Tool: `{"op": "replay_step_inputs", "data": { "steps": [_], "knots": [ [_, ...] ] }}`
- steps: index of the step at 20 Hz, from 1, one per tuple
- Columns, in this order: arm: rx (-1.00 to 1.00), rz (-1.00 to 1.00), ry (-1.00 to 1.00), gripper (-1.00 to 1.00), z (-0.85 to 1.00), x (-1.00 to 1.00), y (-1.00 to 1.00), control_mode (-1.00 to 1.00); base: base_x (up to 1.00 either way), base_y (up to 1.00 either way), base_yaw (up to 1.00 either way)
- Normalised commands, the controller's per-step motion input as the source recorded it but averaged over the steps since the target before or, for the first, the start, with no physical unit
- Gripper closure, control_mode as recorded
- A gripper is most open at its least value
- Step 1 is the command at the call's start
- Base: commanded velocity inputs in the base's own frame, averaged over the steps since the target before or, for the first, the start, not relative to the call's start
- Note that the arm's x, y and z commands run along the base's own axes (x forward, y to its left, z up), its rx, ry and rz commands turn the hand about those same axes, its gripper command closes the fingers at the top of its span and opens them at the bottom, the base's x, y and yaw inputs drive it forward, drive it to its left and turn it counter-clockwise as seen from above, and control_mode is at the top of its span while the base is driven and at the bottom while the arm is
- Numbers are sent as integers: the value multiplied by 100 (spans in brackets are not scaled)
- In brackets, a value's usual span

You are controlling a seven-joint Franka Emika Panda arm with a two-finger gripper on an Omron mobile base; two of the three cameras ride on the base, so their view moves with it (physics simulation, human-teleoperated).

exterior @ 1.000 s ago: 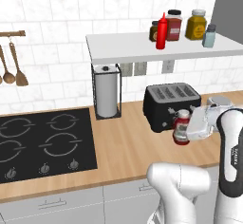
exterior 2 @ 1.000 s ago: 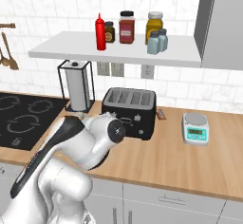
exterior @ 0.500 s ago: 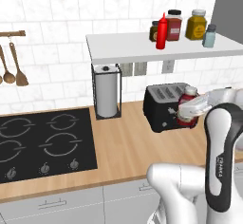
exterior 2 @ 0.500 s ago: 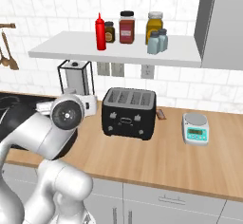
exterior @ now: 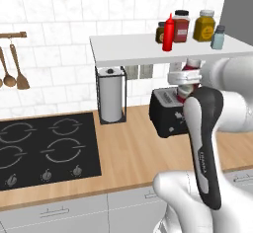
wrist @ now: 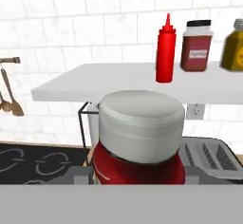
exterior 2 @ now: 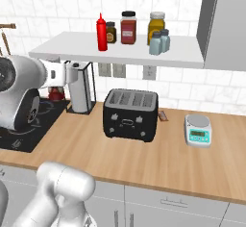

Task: Put the shaker and condiment bottle from the counter next to their counterparts in the cabinet.

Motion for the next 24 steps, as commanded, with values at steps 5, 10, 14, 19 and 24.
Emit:
{"op": "replay_step_inputs", "data": {
  "steps": [5, 10, 14, 19, 24],
  "knots": [
    [-6, -15, 16, 100, 100, 22, 0, -100, 0, 0, 0],
    [-4, -4, 7, 100, 53, 62, 7, -100, 0, 0, 0],
    [0, 0, -1, 100, 3, 47, 22, -100, 0, 0, 0],
    [0, 0, 0, 100, -45, 81, 0, -100, 0, 0, 0],
    [0, 0, 0, 100, -17, 44, 0, -100, 0, 0, 0]
  ]
}}
